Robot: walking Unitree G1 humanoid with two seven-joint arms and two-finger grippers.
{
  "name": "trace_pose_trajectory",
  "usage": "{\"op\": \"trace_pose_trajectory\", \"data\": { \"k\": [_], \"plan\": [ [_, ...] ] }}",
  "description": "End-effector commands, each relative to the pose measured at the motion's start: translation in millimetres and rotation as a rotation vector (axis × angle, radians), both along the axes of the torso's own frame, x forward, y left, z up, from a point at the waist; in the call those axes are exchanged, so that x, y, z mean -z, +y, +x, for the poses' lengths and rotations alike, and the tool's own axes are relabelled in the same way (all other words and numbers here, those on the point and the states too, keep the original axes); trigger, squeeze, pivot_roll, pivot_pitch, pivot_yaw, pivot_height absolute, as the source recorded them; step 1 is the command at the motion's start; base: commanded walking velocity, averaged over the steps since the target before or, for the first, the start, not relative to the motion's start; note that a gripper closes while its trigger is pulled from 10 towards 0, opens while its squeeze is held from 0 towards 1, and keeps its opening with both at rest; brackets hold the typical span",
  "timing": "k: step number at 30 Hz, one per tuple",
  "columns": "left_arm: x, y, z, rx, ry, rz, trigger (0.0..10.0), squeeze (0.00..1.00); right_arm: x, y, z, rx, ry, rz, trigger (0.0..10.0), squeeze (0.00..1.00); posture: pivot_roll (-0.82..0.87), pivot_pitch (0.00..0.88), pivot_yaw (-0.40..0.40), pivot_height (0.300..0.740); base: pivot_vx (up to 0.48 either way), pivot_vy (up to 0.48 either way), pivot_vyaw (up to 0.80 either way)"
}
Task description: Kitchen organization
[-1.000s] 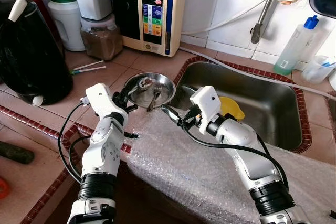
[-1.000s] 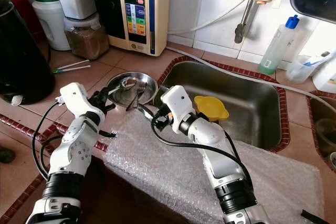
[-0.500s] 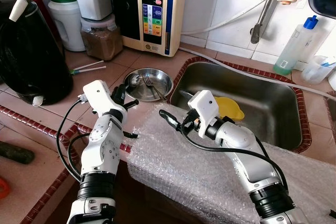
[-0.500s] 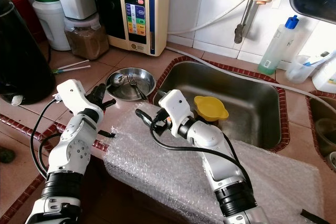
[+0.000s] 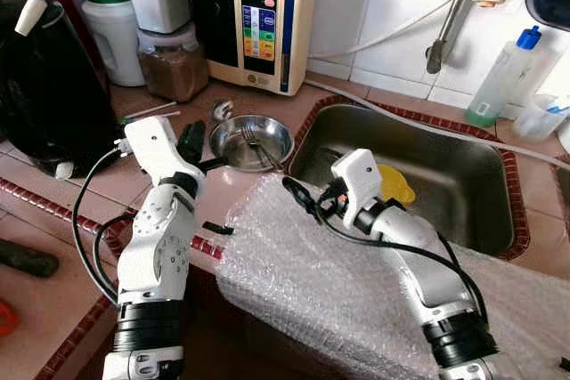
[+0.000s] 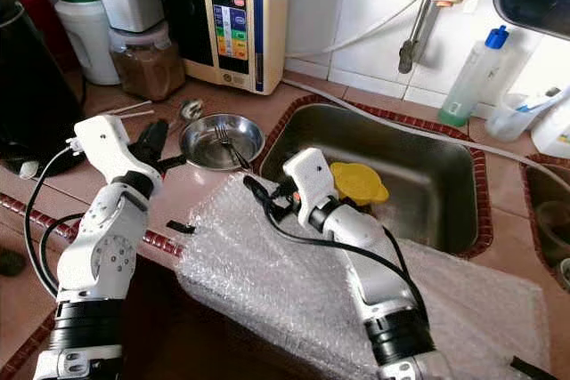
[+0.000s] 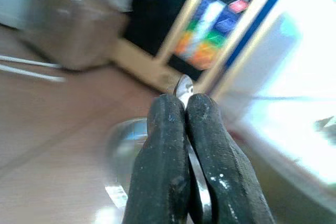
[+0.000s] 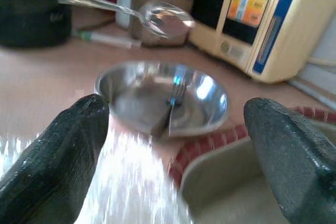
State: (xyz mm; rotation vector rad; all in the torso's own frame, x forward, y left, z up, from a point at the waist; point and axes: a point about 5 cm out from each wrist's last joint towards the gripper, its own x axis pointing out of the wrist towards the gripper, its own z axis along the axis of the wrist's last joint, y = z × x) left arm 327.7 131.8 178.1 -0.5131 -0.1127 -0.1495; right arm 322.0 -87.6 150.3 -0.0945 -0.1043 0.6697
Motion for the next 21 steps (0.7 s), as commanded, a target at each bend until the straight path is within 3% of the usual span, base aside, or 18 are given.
{"op": "trace_pose_trajectory", "data": {
  "k": [1, 11, 12, 13, 15, 21],
  "plan": [
    [-15, -5.8, -0.8, 0.059, -0.08, -0.016, 0.0, 0.0, -6, -8.4, 6.7, 0.055, -0.013, 0.031, 10.0, 0.0, 0.05, 0.0, -0.001, 0.74, 0.0, 0.0, 0.0],
    [-29, -33.5, -2.7, 0.268, -0.184, -0.114, 0.0, 0.0, -17, -24.9, 23.4, 0.228, 0.028, 0.251, 10.0, 0.0, 0.04, 0.0, 0.022, 0.74, 0.0, 0.0, 0.0],
    [-30, -38.7, -4.2, 0.325, -0.204, -0.121, 0.0, 0.0, -21, -26.4, 25.4, 0.251, 0.043, 0.356, 10.0, 0.0, 0.04, 0.0, 0.026, 0.74, 0.0, 0.0, 0.0],
    [-31, -39.7, -4.6, 0.339, -0.21, -0.121, 0.0, 0.0, -22, -26.6, 26.0, 0.256, 0.047, 0.382, 10.0, 0.0, 0.04, 0.0, 0.026, 0.74, 0.0, 0.0, 0.0],
    [-27, -48.5, -5.7, 0.399, -0.194, -0.129, 0.0, 0.0, -27, -29.4, 29.0, 0.279, 0.066, 0.53, 10.0, 0.0, 0.05, 0.0, 0.025, 0.74, 0.0, 0.0, 0.0],
    [-25, -51.6, -4.9, 0.421, -0.184, -0.146, 0.0, 0.0, -33, -25.8, 31.5, 0.248, 0.068, 0.587, 10.0, 0.0, 0.06, 0.0, 0.038, 0.74, 0.0, 0.0, 0.0]
  ]
}}
